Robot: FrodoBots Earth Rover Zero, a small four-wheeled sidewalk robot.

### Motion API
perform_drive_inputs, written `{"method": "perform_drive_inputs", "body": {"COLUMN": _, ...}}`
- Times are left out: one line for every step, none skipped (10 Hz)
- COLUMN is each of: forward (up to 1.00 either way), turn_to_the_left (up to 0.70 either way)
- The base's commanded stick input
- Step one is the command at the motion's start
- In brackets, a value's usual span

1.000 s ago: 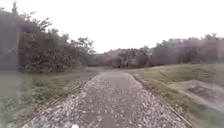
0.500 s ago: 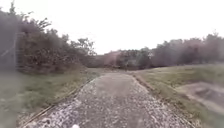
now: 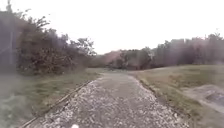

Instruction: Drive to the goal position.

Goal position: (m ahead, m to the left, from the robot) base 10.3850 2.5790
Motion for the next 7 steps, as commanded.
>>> {"method": "perform_drive_inputs", "body": {"forward": 0.7, "turn_to_the_left": 0.0}}
{"method": "perform_drive_inputs", "body": {"forward": 0.7, "turn_to_the_left": -0.01}}
{"method": "perform_drive_inputs", "body": {"forward": 0.7, "turn_to_the_left": -0.04}}
{"method": "perform_drive_inputs", "body": {"forward": 0.7, "turn_to_the_left": -0.16}}
{"method": "perform_drive_inputs", "body": {"forward": 0.7, "turn_to_the_left": -0.09}}
{"method": "perform_drive_inputs", "body": {"forward": 0.7, "turn_to_the_left": -0.02}}
{"method": "perform_drive_inputs", "body": {"forward": 0.7, "turn_to_the_left": 0.0}}
